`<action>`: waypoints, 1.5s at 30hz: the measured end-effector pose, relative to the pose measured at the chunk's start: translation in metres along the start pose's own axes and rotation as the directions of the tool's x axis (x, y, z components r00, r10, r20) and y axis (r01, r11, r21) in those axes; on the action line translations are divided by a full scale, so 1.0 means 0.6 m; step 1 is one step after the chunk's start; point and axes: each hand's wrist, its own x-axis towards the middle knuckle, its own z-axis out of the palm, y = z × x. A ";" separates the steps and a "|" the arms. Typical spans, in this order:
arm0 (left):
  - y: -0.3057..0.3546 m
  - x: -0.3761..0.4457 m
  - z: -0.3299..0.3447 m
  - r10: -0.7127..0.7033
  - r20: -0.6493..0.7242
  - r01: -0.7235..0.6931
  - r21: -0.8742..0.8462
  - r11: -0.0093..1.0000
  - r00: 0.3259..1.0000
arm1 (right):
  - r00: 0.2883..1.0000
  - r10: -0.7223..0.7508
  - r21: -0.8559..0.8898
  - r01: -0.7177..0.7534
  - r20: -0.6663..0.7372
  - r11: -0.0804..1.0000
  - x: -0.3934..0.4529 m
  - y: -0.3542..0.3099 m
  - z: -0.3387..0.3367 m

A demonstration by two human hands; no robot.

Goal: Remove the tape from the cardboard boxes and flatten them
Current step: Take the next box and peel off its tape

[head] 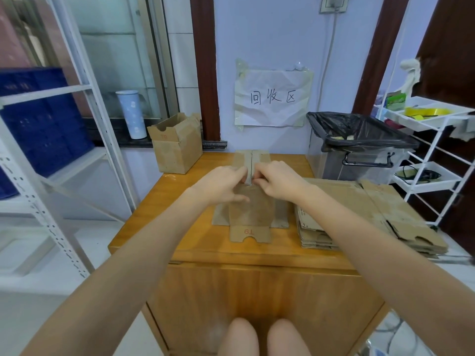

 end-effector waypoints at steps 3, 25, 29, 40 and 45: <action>0.000 0.005 0.010 -0.036 -0.057 0.034 -0.042 0.999 0.998 | 0.996 0.001 -0.043 0.003 0.090 0.999 -0.001 -0.005 -0.007; -0.002 -0.006 -0.007 -0.094 0.007 0.094 -0.191 0.977 0.996 | 1.000 0.009 0.026 -0.010 0.022 1.000 0.007 -0.003 -0.008; -0.011 -0.015 -0.001 -0.108 0.024 0.110 -0.247 0.963 0.994 | 0.999 0.035 0.017 -0.036 0.038 0.999 0.008 -0.004 -0.011; -0.016 -0.020 0.029 -0.137 -0.141 0.078 -0.359 0.930 0.981 | 0.997 0.064 0.040 -0.066 0.051 0.997 0.007 -0.008 -0.016; -0.017 -0.018 0.023 -0.108 -0.114 0.071 -0.293 0.953 0.988 | 0.995 0.069 0.053 -0.073 0.068 0.996 0.009 -0.010 -0.018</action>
